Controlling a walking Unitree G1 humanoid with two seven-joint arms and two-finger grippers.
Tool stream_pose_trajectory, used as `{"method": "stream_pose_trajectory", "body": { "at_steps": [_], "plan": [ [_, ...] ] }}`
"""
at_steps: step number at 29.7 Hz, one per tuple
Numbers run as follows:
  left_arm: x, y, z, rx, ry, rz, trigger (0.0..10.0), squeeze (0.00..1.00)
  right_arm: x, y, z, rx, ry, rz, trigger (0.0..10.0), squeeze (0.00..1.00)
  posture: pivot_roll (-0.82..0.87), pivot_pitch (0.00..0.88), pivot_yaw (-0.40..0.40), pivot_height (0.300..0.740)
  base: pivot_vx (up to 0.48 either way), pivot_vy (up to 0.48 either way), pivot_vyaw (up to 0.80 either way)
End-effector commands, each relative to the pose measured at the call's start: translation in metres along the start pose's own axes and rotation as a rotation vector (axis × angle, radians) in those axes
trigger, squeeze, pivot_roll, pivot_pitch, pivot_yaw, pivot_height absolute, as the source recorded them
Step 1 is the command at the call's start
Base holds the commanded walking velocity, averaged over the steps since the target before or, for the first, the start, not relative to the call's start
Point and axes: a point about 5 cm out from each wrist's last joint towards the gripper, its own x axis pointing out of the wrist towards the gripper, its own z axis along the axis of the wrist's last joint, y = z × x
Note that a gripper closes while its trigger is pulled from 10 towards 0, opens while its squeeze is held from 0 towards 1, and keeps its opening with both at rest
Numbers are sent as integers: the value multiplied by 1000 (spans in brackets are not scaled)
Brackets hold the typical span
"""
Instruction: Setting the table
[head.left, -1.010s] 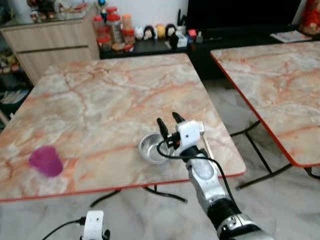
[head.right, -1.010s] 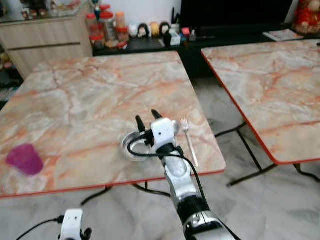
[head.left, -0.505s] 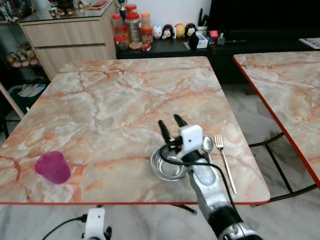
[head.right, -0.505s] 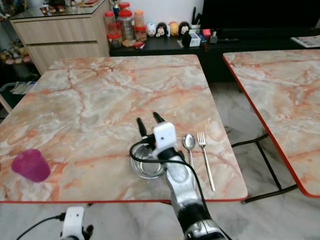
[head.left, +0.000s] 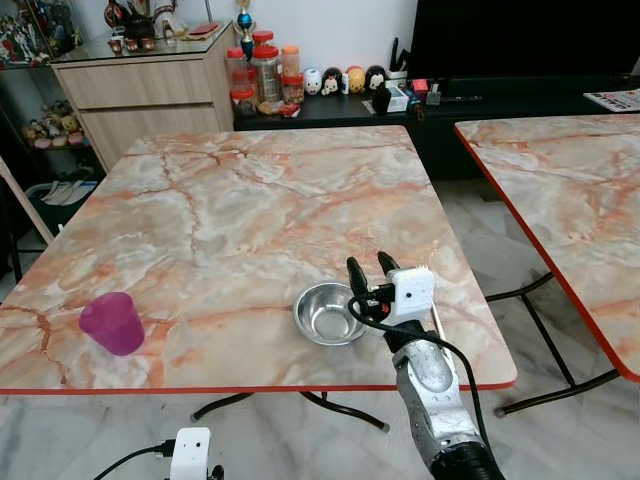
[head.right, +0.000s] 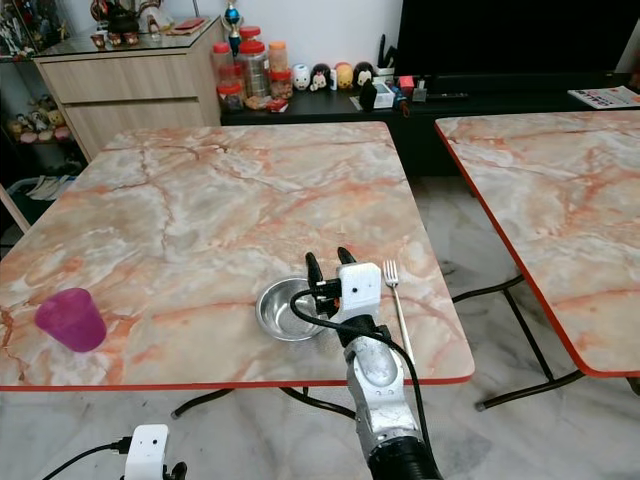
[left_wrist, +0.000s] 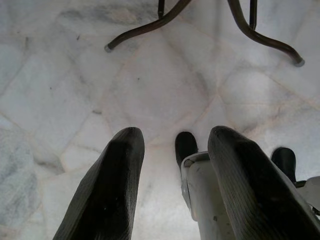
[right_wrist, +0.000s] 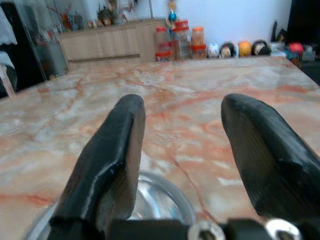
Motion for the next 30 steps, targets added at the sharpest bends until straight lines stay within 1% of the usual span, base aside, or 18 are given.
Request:
{"method": "stream_pose_trajectory", "body": {
  "at_steps": [1, 3, 5, 8, 12, 15, 18, 25, 26, 30],
  "plan": [
    [-1, 6, -3, 4, 12, 8, 10000, 0, -4, -7, -11, 44, 72, -58, 10000, 0, -32, 0, 46, 740, 0, 0, 0],
    [-2, 8, -5, 5, 16, 10, 10000, 0, -5, -8, -14, 65, 85, -67, 10000, 0, -31, 0, 46, 740, 0, 0, 0],
    [-2, 11, -6, 0, 18, 17, 10000, 0, -7, -9, -15, 49, 115, -65, 10000, 0, -29, 0, 45, 740, 0, 0, 0],
    [-3, 14, -7, 0, 23, 24, 10000, 0, -8, -12, -19, 97, 157, -88, 10000, 0, -27, 0, 46, 740, 0, 0, 0],
    [-3, 14, -6, -4, 22, 28, 10000, 0, -6, -12, -16, 124, 136, -83, 10000, 0, -27, 0, 46, 740, 0, 0, 0],
    [-2, 13, -5, -7, 18, 27, 10000, 0, -5, -9, -15, 122, 145, -60, 10000, 0, -22, 0, 42, 740, 0, 0, 0],
    [-2, 11, -4, -10, 14, 24, 10000, 0, -6, -9, -17, 143, 158, -78, 10000, 0, -19, 0, 41, 740, 0, 0, 0],
    [-2, 10, -6, -10, 17, 21, 10000, 0, -7, -7, -16, 157, 164, -65, 10000, 0, -20, 0, 41, 740, 0, 0, 0],
    [-2, 10, -7, -10, 21, 22, 10000, 0, -7, -7, -16, 169, 163, -61, 10000, 1000, -20, 0, 43, 740, 0, 0, 0],
    [-3, 12, -9, -10, 28, 27, 10000, 0, -6, -4, -16, 195, 166, -46, 10000, 1000, -20, 0, 43, 740, 0, 0, 0]
  ]
}}
